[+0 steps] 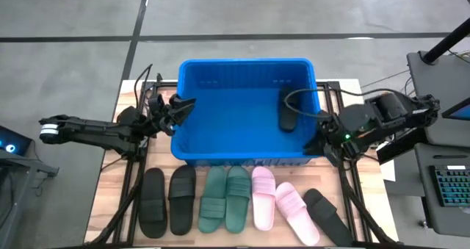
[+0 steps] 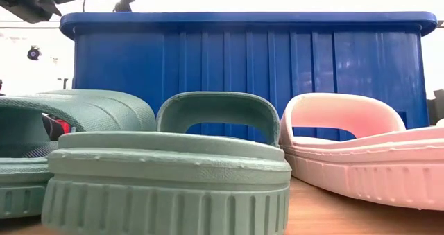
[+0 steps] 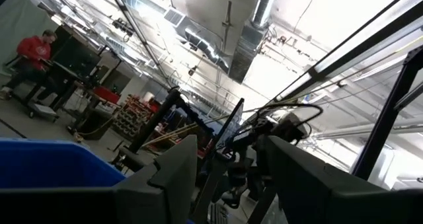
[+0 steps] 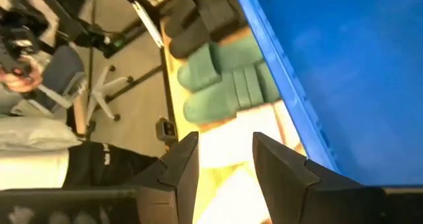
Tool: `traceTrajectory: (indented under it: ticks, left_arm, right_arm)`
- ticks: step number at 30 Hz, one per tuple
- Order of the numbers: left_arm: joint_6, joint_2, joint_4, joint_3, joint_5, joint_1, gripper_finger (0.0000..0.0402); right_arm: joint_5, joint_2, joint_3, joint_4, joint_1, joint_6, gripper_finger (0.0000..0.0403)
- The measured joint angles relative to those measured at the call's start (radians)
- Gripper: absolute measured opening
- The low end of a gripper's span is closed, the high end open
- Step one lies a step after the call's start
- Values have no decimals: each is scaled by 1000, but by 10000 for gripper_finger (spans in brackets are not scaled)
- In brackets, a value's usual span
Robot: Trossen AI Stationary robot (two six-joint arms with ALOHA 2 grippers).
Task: Pick and place slides into bin
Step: Put the black slipper into the blue bin
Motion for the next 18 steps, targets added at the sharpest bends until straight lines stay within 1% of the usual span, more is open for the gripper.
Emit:
traceTrajectory:
  ticks: [2, 4, 8, 10, 13, 18]
  left_arm:
    - [0, 2, 0, 0, 0, 0, 169]
    - [0, 2, -2, 0, 1, 0, 169]
    - [0, 9, -2, -1, 4, 0, 169]
    - [0, 14, 0, -1, 7, 0, 169]
    - [0, 18, -3, -2, 7, 0, 169]
    - [0, 26, -4, -2, 7, 0, 169]
  right_arm:
    - [25, 11, 0, -31, 35, 46, 132]
    - [61, 24, -2, -85, 74, 128, 132]
    - [158, 42, -4, -244, 165, 412, 132]
    - [202, 47, -11, -295, 222, 562, 132]
    - [246, 49, -22, -325, 314, 743, 132]
    - [273, 56, -32, -327, 433, 954, 132]
